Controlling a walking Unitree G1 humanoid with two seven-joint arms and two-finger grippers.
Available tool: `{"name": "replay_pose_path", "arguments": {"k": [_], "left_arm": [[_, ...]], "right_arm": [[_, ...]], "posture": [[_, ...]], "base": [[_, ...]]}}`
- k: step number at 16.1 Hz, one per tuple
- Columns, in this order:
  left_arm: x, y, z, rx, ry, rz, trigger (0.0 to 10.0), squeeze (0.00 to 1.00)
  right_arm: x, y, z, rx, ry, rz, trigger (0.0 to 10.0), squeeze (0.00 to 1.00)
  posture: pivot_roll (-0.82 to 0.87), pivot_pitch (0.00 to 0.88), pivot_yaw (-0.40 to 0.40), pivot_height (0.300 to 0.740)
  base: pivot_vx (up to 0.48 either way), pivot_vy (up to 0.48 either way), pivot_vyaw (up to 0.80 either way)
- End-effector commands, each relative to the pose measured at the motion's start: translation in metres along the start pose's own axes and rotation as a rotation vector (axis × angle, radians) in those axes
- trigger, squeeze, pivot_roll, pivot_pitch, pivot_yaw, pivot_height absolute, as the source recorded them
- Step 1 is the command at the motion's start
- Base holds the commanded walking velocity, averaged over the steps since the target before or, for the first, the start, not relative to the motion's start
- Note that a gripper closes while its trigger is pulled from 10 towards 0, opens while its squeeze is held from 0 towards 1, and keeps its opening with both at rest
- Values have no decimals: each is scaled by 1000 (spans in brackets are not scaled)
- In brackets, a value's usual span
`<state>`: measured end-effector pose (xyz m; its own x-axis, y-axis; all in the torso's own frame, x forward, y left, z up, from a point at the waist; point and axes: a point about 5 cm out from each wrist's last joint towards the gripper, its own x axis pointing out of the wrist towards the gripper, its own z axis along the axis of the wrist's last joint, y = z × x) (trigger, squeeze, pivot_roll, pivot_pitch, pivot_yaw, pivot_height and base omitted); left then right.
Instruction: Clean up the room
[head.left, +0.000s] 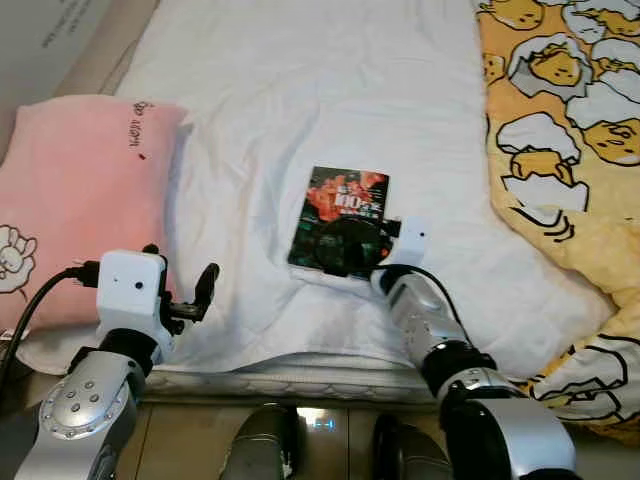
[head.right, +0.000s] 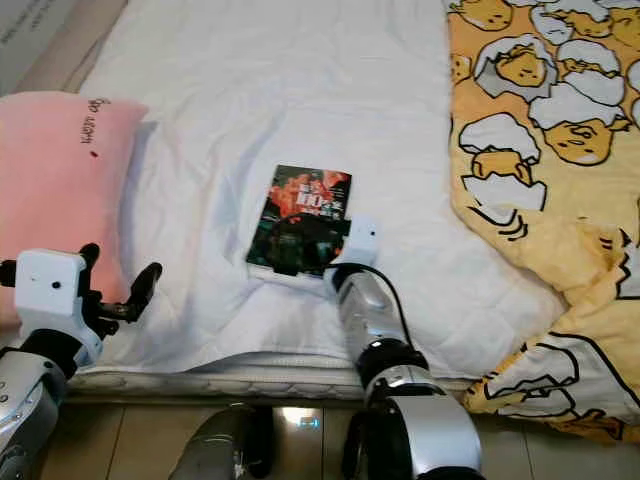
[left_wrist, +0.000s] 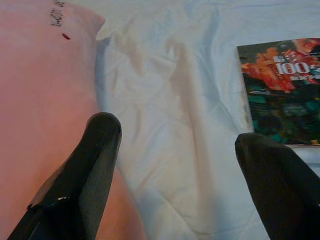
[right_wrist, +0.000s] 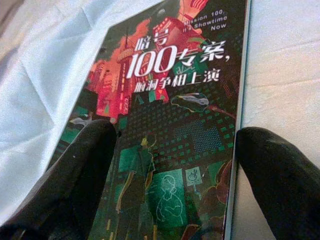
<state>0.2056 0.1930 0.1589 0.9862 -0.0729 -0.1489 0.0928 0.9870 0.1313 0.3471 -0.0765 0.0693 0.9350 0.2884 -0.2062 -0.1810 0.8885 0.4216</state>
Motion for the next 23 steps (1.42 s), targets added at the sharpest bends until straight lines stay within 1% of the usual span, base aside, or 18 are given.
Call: {"name": "replay_pose_path", "arguments": {"k": [1, 3, 4, 5, 6, 8, 10, 11, 12, 13, 15, 18, 21, 22, 23], "left_arm": [[-3, 0, 0, 2, 8, 7, 10000, 0], [-1, -4, -1, -6, 16, -9, 10000, 0], [0, -4, -1, -7, 15, -9, 10000, 0], [2, -4, 0, -9, 15, -8, 10000, 0], [3, -4, 0, -10, 14, -8, 10000, 0], [4, -5, 0, -12, 14, -16, 10000, 0], [7, -8, -1, -16, 16, -32, 10000, 0], [10, -9, 0, -16, 13, -41, 10000, 0], [12, -10, 1, -16, 11, -45, 10000, 0], [13, -10, 1, -18, 10, -50, 10000, 0], [15, -14, -1, -21, 16, -67, 10000, 0], [18, -14, -2, -19, 15, -75, 10000, 0], [25, -16, 0, -20, -1, -82, 10000, 0], [29, -17, 0, -24, -6, -85, 10000, 0], [39, -20, -5, -35, -7, -90, 10000, 0]], "right_arm": [[-1, 5, -10, 27, 28, 6, 10000, 0], [0, 7, -15, 123, 52, -4, 10000, 0], [-1, 6, -18, 214, 66, -19, 10000, 0], [-1, 5, -19, 297, 74, -21, 0, 0], [-1, 5, -20, 339, 85, -14, 0, 0], [0, 6, -21, 370, 102, -7, 0, 0], [0, 9, -21, 338, 112, 24, 0, 0], [1, 11, -22, 291, 135, 40, 0, 0], [1, 14, -22, 265, 143, 61, 0, 0], [1, 15, -22, 258, 145, 65, 0, 0], [0, 13, -23, 277, 140, 58, 0, 0], [0, 12, -21, 358, 114, 64, 0, 0], [2, 13, -18, 374, 110, 69, 0, 0], [3, 14, -15, 382, 101, 73, 0, 0], [5, 14, -10, 384, 87, 73, 0, 0]], "posture": [[283, 292, 39, 740], [265, 293, 37, 740], [263, 293, 38, 740], [257, 294, 39, 740], [254, 295, 41, 740], [247, 297, 44, 740], [235, 294, 49, 740], [223, 292, 53, 740], [214, 297, 57, 740], [210, 301, 58, 740], [204, 304, 61, 740], [197, 296, 62, 740], [181, 269, 57, 740], [167, 249, 52, 740], [142, 208, 36, 740]], "base": [[0, 0, 0], [0, 0, 0], [0, 0, 0], [0, 0, 0], [0, 0, 0], [0, 0, 0], [0, 0, 0], [0, 0, 0], [0, 0, 0], [0, 0, 0], [0, 0, 0], [0, 0, 0], [0, 0, 0], [0, 0, 0], [0, 0, 0]]}}
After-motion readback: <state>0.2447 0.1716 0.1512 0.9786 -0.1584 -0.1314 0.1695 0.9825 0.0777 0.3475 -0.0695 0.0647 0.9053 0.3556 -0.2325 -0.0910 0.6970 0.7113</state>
